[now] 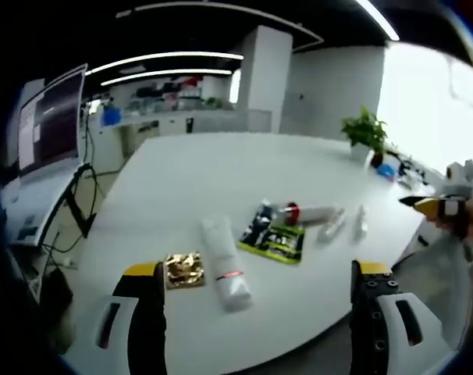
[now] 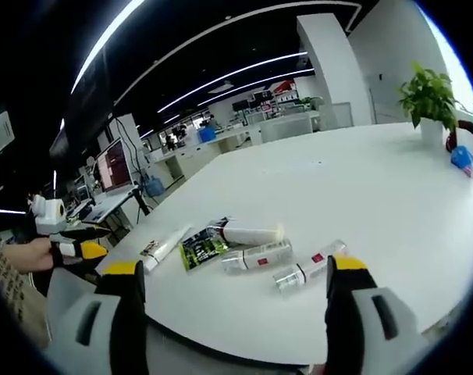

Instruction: Arrange the skincare products in the storage area until every visible bottle or jar stands upright without overlapping.

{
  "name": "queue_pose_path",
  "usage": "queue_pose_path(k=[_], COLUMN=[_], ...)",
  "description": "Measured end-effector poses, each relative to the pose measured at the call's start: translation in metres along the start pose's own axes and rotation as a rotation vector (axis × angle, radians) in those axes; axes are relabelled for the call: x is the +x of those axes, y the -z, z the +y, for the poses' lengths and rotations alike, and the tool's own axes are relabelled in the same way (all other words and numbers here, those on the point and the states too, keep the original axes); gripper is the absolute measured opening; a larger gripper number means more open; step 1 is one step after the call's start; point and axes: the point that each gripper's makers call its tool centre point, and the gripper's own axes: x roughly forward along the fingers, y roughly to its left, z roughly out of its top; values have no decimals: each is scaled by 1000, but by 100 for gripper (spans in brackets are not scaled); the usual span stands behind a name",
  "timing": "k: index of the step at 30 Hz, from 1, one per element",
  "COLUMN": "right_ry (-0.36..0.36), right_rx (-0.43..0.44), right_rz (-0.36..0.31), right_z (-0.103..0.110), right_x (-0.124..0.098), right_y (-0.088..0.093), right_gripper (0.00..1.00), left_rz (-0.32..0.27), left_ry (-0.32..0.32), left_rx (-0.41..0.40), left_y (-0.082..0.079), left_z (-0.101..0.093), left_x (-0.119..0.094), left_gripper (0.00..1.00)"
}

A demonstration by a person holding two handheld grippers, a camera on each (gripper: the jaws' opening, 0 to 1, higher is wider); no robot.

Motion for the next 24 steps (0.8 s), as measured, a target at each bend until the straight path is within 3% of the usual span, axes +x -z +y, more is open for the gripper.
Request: queue_pose_path(k=[10, 24], right_ry=[-8, -38], right_rx=[-38, 28], right_rz=[28, 43], right_z=[4, 7], right_x=[4, 6], right_y=[0, -1], right_gripper=[96, 95], left_rz=[0, 2], left_ry=[8, 31], left_rx=[8, -5], left_y=[-1, -1], left_z=[-1, -4], left_x=[3, 3], left_gripper=[97, 97])
